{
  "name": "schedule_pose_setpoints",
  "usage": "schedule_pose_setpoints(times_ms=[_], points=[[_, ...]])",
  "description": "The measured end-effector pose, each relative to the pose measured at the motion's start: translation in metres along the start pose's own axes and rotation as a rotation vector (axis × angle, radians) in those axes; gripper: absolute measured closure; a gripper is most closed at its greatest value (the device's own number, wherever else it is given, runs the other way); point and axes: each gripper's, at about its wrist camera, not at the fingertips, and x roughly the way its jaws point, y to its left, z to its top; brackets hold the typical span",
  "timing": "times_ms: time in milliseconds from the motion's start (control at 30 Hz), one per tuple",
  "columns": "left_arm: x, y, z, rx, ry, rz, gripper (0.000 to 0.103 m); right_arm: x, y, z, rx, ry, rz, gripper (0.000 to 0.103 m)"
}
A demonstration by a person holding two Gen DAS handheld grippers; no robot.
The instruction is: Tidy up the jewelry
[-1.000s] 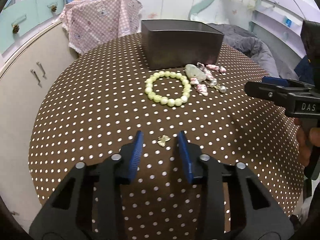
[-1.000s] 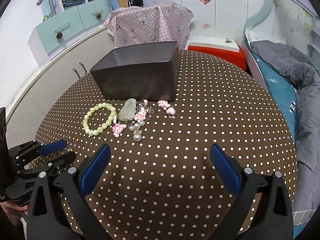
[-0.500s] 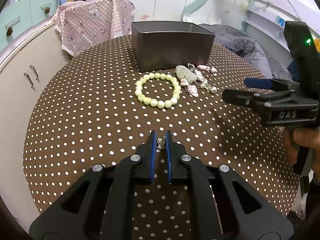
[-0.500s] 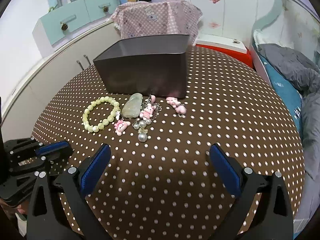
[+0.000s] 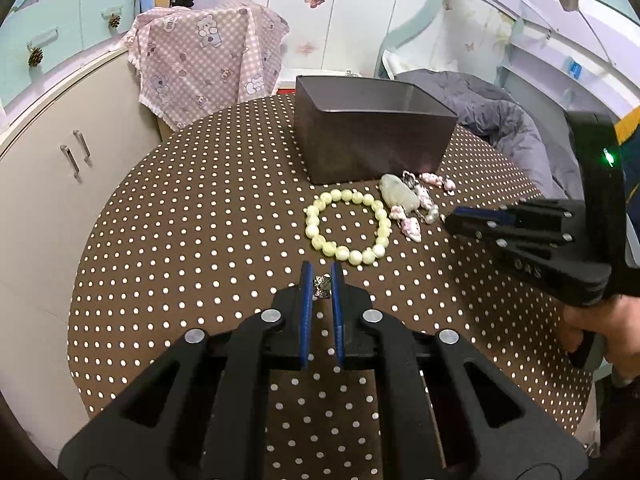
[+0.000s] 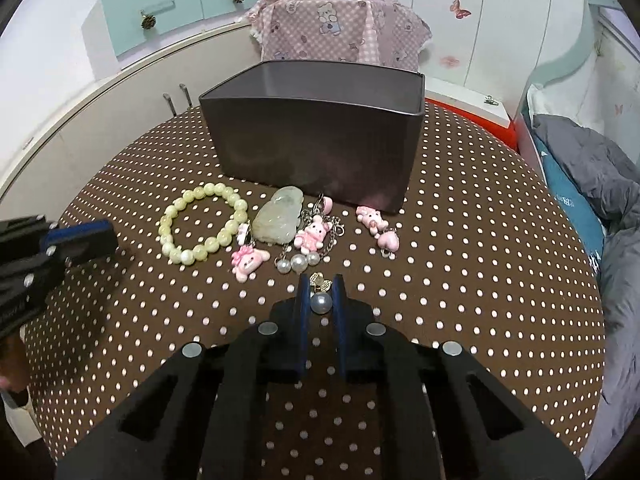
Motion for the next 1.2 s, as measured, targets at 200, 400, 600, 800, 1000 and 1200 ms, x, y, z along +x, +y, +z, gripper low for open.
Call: schedule_pose_setpoints(times_ms=[200,400,600,800,1000,1200], points=[[-0.005,0.003,0.005,-0.001,-0.018,-0.007,0.094,-0.021,-0.01,-0.007,0.042,-0.026,0.027,0.093],[-0.015,0.002,0.021,0.011,-0.059,-0.011,0.094,-0.054,-0.023,0.009,0.06,-0.089,0.065,0.093],[-0.029,0.001,0.048,0.031,-0.121,-0.011,0.094,-0.088,-0.037,0.039,0.058,-0.169,0.098,0.093],[-0.042,-0.002,0.09,0.054,-0.199,-0.017,0.094,-0.114,-0.04,0.08,0.023,-0.245,0.099,0.093],[-0.04,-0.009,0.133,0.07,-0.235,-0.057,0.094,-0.11,-0.046,0.12,0.015,-0.264,0.142,0.093],[-0.017,-0.018,0.163,0.078,-0.208,-0.086,0.094,-0.085,-0.048,0.144,0.028,-0.218,0.176,0.093]])
